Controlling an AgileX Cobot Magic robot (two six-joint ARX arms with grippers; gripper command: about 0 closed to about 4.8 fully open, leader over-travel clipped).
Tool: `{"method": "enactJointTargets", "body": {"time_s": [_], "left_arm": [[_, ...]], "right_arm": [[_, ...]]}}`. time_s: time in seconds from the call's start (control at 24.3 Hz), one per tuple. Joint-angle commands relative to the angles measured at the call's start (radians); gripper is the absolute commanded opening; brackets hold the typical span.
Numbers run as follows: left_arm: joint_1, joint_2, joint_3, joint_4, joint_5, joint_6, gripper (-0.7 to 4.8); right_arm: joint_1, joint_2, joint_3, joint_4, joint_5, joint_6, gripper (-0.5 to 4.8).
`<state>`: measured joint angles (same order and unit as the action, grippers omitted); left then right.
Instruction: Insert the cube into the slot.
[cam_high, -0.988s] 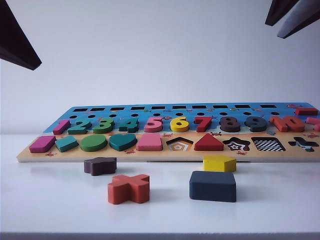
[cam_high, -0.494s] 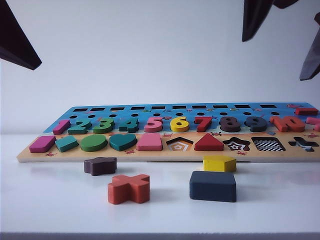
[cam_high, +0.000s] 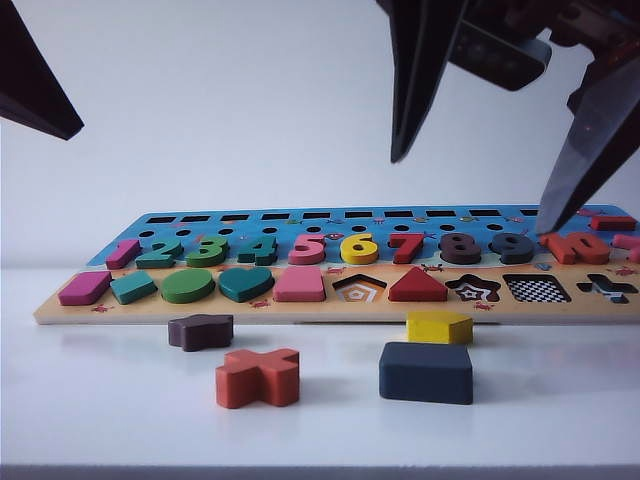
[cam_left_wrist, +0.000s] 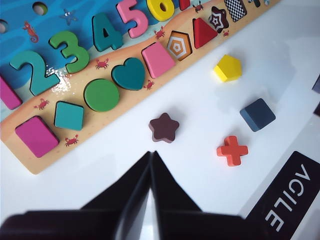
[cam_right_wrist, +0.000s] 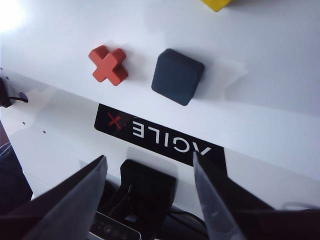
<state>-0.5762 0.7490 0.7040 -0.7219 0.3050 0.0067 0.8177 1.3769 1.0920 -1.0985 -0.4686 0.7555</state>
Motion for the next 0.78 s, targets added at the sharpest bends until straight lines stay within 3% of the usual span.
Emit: {"method": "enactJointTargets", "body": {"time_s": [0.04,0.49,0.78], "left_arm": [[0.001,0.000,0.005,0.015,-0.002,0.001,0.10],[0.000,0.000,0.005,0.014,-0.002,0.001,0.10],[0.000,0.000,0.005,0.014,-0.002,0.001,0.10]], "right_arm": [[0.035,0.041,0.004,0.063,0.064,0.060,3.15],[0.097,0.108,0.003,0.112,0.237,0.193,3.08],[0.121,0.132,0.003,0.147,0.261,0.294,3.05]]}}
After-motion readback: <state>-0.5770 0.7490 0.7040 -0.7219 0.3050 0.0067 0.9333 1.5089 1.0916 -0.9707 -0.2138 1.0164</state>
